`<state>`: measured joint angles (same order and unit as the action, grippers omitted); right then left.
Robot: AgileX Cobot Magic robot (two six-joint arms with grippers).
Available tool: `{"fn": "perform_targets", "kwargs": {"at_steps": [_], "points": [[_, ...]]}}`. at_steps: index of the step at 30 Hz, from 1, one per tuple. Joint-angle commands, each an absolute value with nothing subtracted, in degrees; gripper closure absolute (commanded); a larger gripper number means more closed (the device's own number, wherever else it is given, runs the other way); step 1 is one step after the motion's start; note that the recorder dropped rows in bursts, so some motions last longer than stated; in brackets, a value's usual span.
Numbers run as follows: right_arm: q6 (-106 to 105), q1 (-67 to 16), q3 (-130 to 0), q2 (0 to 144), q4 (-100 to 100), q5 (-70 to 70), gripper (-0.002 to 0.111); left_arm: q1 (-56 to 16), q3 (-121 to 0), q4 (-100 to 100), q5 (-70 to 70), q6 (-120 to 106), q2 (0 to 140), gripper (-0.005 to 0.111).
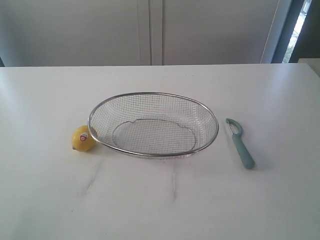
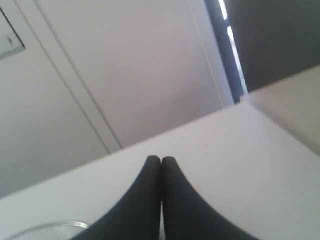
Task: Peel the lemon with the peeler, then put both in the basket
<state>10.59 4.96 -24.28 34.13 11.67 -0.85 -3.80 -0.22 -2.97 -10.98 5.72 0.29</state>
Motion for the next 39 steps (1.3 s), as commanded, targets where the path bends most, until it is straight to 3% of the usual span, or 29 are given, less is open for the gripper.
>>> {"fn": "perform_targets", "kwargs": {"at_steps": [1,8,16,30,32,38,39], "points": [[2.1,2.5,-35.9,44.1,10.6,-16.4,0.108,-4.0,0.0,-3.4,-10.8,5.7,0.0,0.106],[-10.3,-3.2,-52.4,56.6,10.0,-32.7,0.108,-4.0,0.0,-3.4,-10.8,5.7,0.0,0.106],[-9.0,-7.5,-63.9,70.6,2.7,-48.0,0.108,-4.0,0.0,-3.3,-10.8,5.7,0.0,0.106],[-8.8,-10.3,-65.4,93.0,3.0,-44.8,0.108,-4.0,0.0,-3.3,-10.8,5.7,0.0,0.106],[-8.8,-10.3,-65.4,95.8,3.2,-43.1,0.103,-4.0,0.0,-3.3,-10.8,5.7,0.0,0.106],[-8.7,-10.3,-66.2,102.0,5.9,-39.6,0.062,-4.0,0.0,-3.3,-10.8,5.7,0.0,0.106],[-8.7,-10.3,-66.2,102.4,6.8,-39.6,0.061,-4.0,0.0,-3.3,-10.8,5.7,0.0,0.106]]}}
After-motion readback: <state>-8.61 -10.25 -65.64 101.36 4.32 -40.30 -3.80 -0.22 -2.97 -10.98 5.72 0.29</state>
